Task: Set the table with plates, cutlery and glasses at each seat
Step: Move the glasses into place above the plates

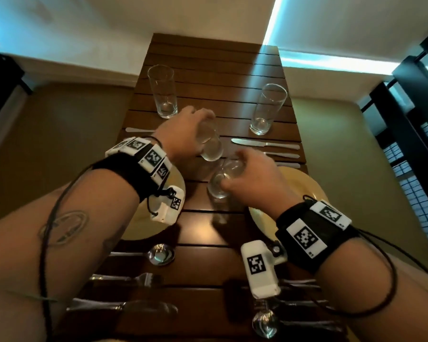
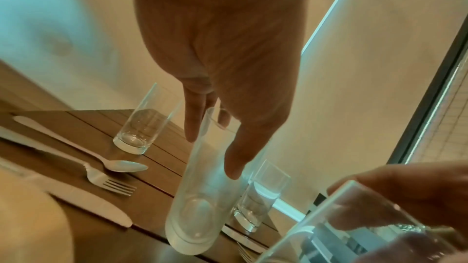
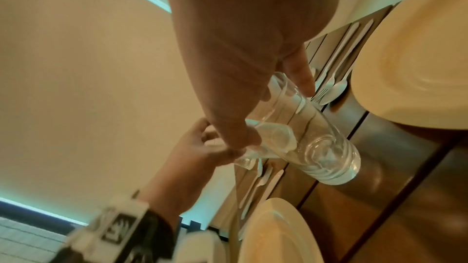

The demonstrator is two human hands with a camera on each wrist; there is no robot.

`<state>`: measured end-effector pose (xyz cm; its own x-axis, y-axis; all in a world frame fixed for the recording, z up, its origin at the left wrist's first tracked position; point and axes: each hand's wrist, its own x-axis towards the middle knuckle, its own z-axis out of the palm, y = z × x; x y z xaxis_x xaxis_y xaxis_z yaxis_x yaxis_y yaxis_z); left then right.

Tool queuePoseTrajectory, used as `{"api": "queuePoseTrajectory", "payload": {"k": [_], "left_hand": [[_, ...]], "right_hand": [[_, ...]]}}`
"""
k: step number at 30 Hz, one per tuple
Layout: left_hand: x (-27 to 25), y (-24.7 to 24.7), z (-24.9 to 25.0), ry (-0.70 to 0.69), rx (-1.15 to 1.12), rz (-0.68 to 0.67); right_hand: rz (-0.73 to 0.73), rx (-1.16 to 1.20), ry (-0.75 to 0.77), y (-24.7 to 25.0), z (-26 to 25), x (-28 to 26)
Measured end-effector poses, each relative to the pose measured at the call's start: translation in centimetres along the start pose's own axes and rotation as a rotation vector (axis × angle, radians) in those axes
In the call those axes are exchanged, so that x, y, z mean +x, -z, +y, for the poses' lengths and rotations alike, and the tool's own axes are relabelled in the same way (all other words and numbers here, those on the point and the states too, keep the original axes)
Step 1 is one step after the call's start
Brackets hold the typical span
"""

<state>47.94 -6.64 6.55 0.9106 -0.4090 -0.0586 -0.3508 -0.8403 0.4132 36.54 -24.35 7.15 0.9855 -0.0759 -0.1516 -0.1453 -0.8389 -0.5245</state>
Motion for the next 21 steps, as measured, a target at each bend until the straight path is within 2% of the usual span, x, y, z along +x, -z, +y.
{"api": "queuePoseTrajectory", "payload": {"k": [4, 11, 16, 21], "left_hand": [[-7.8, 0.7, 1.7, -0.027, -0.064, 0.094], [-22.3, 0.9, 6.4, -0.047, -0.075, 0.162], [-30.7, -1.2, 9.0, -0.018, -0.035, 0.062], [-35.5, -4.2, 10.0, 0.04, -0.003, -0.073]], "right_hand": [[0.068, 0.116, -0.002, 2.8, 0.8, -6.6], [-0.009, 0.2, 0.082, 4.4, 2.2, -19.3], [-0.094, 0.184, 0.105, 2.7, 3.2, -27.0], [-0.17, 0.119, 0.109, 0.1, 4.3, -30.8]]}}
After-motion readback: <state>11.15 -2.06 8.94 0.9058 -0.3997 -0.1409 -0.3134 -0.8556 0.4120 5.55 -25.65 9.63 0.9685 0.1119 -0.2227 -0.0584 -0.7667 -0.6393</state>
